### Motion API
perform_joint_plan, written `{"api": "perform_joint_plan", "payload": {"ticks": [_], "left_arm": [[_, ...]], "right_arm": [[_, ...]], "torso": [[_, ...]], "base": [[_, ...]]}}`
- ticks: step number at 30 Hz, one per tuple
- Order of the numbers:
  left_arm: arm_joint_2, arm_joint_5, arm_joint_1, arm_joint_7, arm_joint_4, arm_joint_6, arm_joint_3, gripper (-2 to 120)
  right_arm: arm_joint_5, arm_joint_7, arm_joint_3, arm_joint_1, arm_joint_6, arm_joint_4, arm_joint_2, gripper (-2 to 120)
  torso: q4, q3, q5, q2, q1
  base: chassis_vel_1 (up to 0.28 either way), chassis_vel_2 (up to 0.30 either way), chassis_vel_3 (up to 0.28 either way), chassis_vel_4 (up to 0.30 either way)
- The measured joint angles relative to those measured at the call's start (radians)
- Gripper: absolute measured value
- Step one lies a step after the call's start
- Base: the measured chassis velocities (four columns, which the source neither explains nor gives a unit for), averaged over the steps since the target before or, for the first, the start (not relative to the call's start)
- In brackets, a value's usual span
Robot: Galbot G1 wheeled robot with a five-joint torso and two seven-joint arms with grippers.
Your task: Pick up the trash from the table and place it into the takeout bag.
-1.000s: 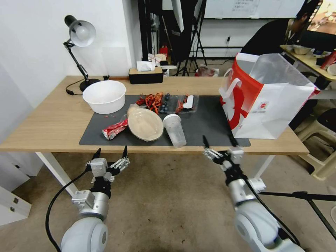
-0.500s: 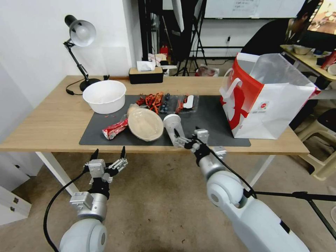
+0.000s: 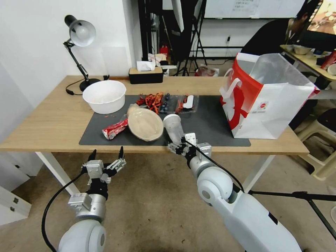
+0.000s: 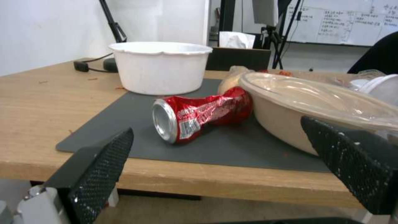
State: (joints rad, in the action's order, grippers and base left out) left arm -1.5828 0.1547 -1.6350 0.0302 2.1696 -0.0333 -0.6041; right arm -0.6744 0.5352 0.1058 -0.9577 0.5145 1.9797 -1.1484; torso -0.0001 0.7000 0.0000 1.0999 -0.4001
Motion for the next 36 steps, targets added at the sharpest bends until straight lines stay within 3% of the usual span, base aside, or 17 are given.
{"api": "perform_joint_plan", "payload": {"ticks": [4,16,19,22,23,27,30,36], "left_arm": [[0.001,-0.002,0.000,0.000,-0.004,0.002,0.003,100],[0.004,-0.003,0.002,0.000,-0.009,0.003,0.005,100],[0.005,-0.003,0.001,0.000,-0.009,0.004,0.004,100],[0.005,-0.003,0.001,0.000,-0.009,0.004,0.005,100],[0.005,-0.004,0.000,0.000,-0.009,0.004,0.006,100],[0.002,-0.009,-0.001,0.001,-0.009,0.005,0.012,100],[0.001,-0.011,-0.001,0.001,-0.009,0.005,0.015,100],[-0.006,-0.021,-0.005,0.004,-0.006,0.006,0.029,100]], "right_arm": [[0.002,-0.001,-0.006,-0.006,-0.010,0.002,-0.002,54],[0.068,-0.045,-0.065,-0.061,-0.068,0.062,0.011,54],[0.101,-0.168,-0.173,-0.084,-0.205,0.105,0.025,54],[0.103,-0.215,-0.217,-0.083,-0.248,0.115,0.032,54],[0.102,-0.259,-0.291,-0.068,-0.298,0.126,0.048,54],[0.061,-0.233,-0.411,-0.005,-0.314,0.131,0.094,54],[0.045,-0.212,-0.436,0.016,-0.311,0.127,0.108,54],[-0.048,-0.097,-0.544,0.128,-0.237,0.068,0.157,54]], "torso": [[0.0000,0.000,0.0000,0.000,0.000],[0.0000,0.000,0.0001,0.000,0.000],[0.0000,0.000,0.0001,0.000,0.000],[0.0000,0.000,0.0001,0.000,0.000],[0.0000,0.000,0.0001,0.000,0.000],[0.0000,0.000,0.0002,0.000,0.000],[0.0001,0.000,0.0001,0.000,0.000],[0.0000,0.000,0.0003,0.000,0.000]], "base": [[0.000,0.000,0.000,0.000],[0.000,0.000,0.000,0.000],[0.000,0.000,0.000,0.000],[0.000,0.000,0.000,0.000],[0.000,0.000,0.000,0.000],[0.000,0.000,0.000,0.000],[0.000,0.000,0.000,0.000],[0.000,0.000,0.000,0.000]]}}
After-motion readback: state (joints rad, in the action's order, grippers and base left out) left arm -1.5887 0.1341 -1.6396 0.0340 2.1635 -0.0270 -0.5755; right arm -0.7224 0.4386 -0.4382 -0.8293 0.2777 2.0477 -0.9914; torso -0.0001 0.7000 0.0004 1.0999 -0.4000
